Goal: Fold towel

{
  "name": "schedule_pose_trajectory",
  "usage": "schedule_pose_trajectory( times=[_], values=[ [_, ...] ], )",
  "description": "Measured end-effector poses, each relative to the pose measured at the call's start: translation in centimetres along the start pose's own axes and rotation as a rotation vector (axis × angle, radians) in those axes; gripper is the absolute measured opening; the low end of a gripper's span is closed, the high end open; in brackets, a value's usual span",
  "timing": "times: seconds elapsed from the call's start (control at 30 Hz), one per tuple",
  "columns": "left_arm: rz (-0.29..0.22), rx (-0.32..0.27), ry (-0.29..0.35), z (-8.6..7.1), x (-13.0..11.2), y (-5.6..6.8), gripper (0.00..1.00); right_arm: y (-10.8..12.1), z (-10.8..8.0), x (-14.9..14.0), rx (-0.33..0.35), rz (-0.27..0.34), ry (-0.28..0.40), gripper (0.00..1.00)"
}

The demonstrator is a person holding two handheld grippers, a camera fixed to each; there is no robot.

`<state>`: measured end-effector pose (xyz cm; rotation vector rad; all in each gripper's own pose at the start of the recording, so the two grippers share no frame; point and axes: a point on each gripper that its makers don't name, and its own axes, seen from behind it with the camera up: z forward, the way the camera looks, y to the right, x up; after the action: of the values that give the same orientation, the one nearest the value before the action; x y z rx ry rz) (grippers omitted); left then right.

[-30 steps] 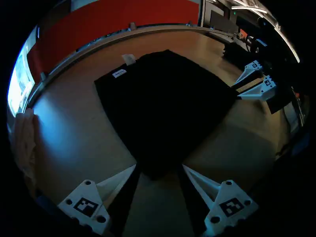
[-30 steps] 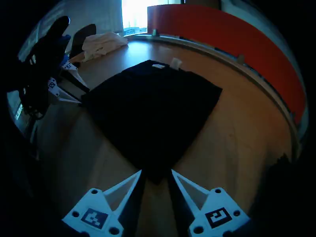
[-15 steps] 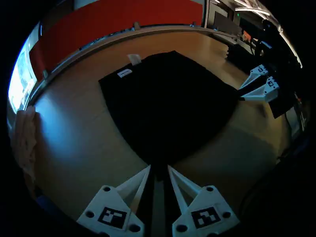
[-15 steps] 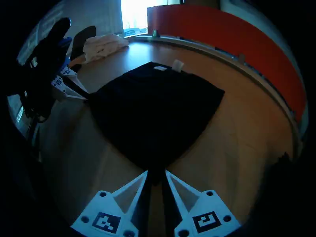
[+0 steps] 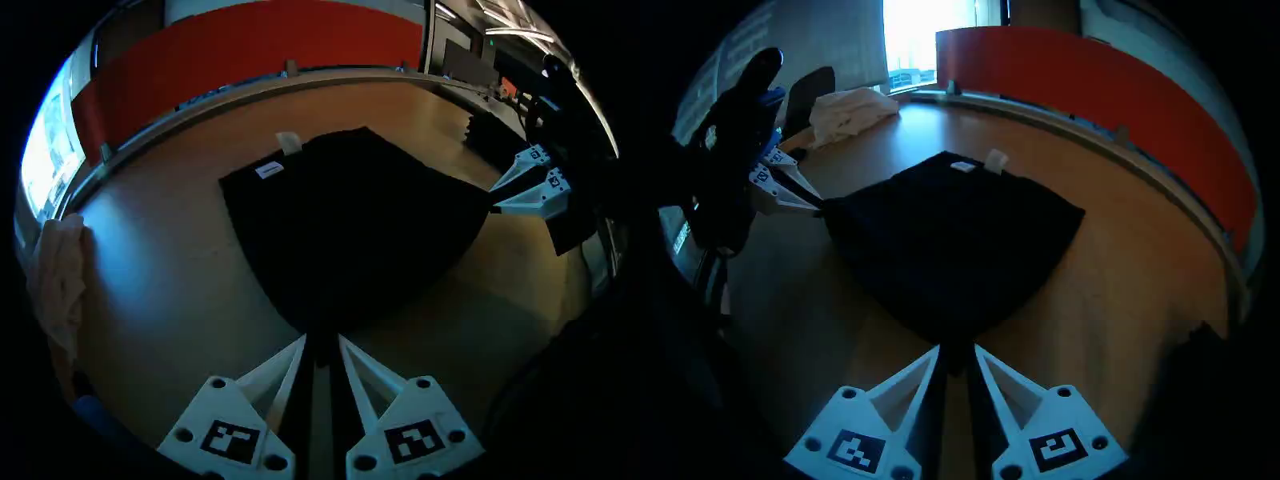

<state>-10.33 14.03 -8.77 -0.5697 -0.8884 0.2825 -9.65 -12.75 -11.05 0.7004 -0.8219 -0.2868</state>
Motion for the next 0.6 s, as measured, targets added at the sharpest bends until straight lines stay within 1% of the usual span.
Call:
schedule_pose_trajectory(
  times=[0.3,0.6],
  values=[
    [-0.02,0.007,0.021,-2.5,1.2,0.2,0.12,-0.7,-2.4,1.9,-0.002,-0.013,0.03,0.16],
    [-0.043,-0.004,0.027,-4.8,1.3,1.4,0.12,-1.4,-4.7,2.6,-0.006,-0.021,0.037,0.15]
  ],
)
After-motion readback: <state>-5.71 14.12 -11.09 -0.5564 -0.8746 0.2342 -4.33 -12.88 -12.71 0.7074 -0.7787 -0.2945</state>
